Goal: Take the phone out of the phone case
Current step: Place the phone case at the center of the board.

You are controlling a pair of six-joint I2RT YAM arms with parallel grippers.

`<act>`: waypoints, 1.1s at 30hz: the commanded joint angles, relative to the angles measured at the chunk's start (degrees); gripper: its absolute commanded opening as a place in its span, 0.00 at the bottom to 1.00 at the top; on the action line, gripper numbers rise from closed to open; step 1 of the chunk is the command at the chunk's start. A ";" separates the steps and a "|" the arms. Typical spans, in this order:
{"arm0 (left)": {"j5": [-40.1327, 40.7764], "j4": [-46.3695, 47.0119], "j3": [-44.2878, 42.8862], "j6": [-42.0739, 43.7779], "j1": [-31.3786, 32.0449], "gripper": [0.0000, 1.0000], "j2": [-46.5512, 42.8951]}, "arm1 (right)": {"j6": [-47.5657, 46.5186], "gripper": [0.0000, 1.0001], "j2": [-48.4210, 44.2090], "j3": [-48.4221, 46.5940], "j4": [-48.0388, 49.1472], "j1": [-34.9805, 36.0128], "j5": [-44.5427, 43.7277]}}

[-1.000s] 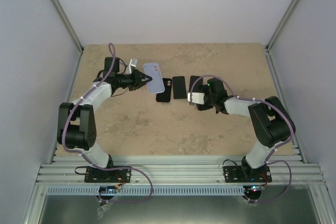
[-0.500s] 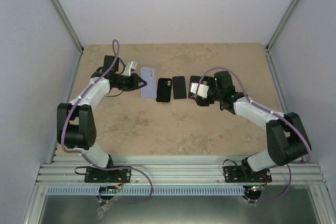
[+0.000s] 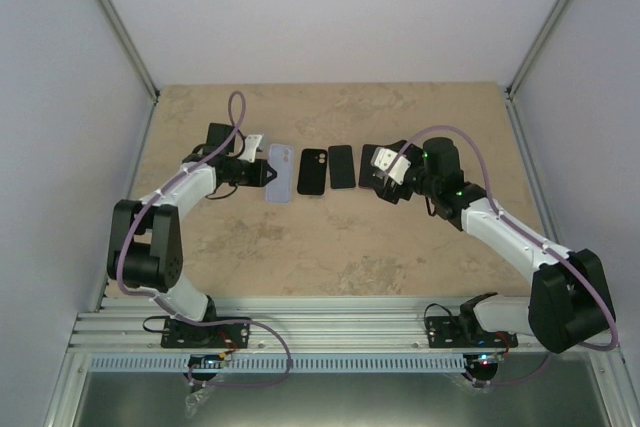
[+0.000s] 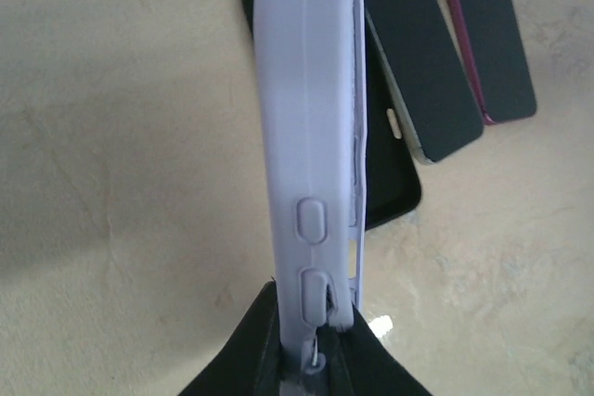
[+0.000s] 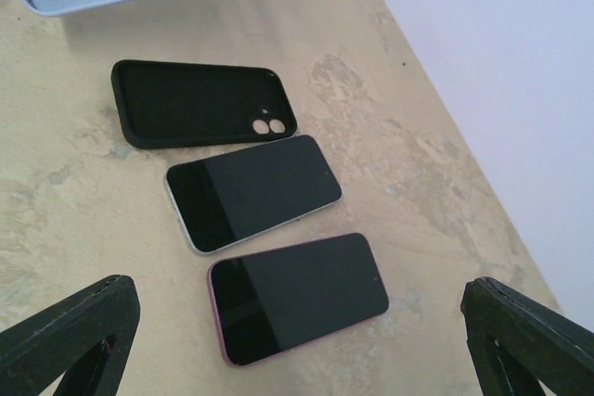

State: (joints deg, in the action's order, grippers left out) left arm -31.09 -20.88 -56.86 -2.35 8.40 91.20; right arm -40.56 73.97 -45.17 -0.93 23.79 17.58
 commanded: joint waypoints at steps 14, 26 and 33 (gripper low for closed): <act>-3.00 -2.38 -11.43 0.09 -1.63 0.00 15.54 | 5.66 0.97 -3.44 3.90 3.39 -0.89 0.37; 0.23 -0.54 -15.42 -1.95 -1.63 0.00 22.66 | 6.10 0.97 -3.38 4.56 3.47 -1.34 0.58; 5.14 -0.82 -17.51 -3.17 -1.59 0.04 25.35 | 6.27 0.98 -2.96 4.43 3.48 -1.27 0.76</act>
State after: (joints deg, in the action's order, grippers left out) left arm -32.40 -23.88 -72.75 -5.23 6.57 113.75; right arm -35.09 71.07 -41.39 1.52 22.87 17.56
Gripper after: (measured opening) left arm 0.084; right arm 0.974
